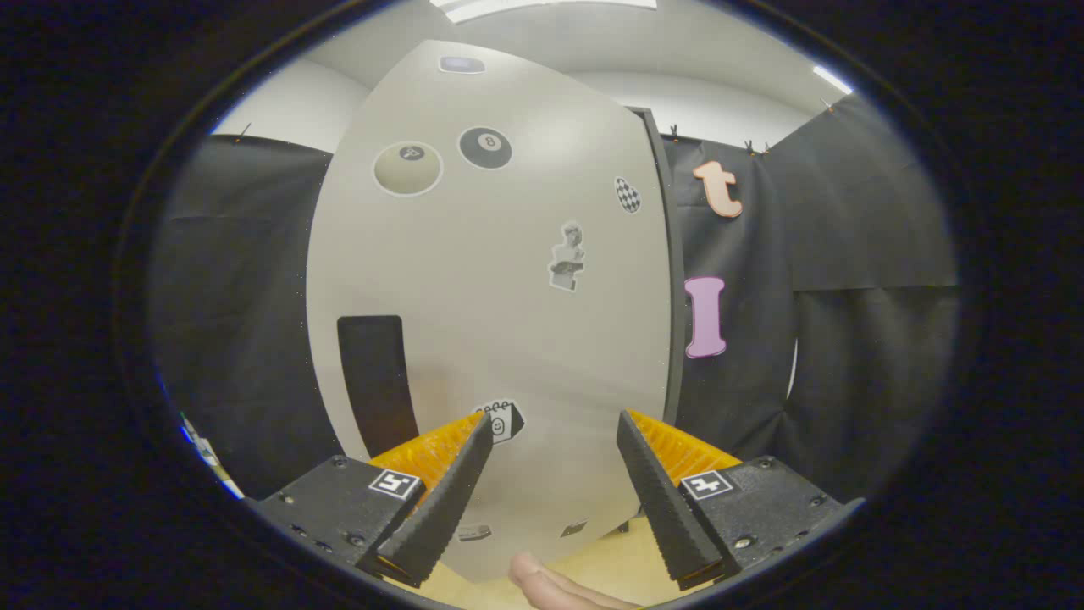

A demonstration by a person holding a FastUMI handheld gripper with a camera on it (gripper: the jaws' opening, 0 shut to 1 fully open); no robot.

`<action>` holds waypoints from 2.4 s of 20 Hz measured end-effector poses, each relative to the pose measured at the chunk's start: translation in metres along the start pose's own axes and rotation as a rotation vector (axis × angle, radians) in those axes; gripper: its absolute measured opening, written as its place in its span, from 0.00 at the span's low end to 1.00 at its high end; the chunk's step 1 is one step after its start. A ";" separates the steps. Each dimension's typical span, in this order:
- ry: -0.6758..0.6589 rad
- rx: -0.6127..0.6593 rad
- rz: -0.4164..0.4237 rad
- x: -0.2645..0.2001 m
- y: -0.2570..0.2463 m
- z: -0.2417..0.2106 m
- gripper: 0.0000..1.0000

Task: Open the shoe cabinet door, grab the shoes and put them into the shoe cabinet, then close the shoe cabinet door.

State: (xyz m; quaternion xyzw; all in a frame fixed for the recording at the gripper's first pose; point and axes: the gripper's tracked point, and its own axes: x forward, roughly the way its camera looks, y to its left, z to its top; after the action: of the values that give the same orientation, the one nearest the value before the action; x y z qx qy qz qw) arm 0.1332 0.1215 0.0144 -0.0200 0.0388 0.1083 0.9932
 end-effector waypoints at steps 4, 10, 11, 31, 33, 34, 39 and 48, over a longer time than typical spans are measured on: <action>-0.019 -0.004 -0.009 -0.005 -0.004 -0.001 0.98; -0.052 0.000 -0.049 -0.037 -0.018 0.000 0.98; -0.079 0.013 -0.053 -0.046 -0.017 0.001 0.98; -0.190 -0.082 -0.284 -0.228 -0.040 -0.038 0.98; -0.198 -0.097 -0.275 -0.232 -0.034 -0.033 0.98; -0.207 -0.097 -0.268 -0.236 -0.031 -0.032 0.98; -0.174 0.025 -0.115 -0.239 0.000 -0.033 0.98; -0.166 -0.023 -0.124 -0.241 0.003 -0.034 0.98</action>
State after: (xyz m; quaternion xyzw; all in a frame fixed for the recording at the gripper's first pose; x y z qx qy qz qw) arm -0.1041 0.0716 -0.0001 -0.0247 -0.0462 0.0485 0.9974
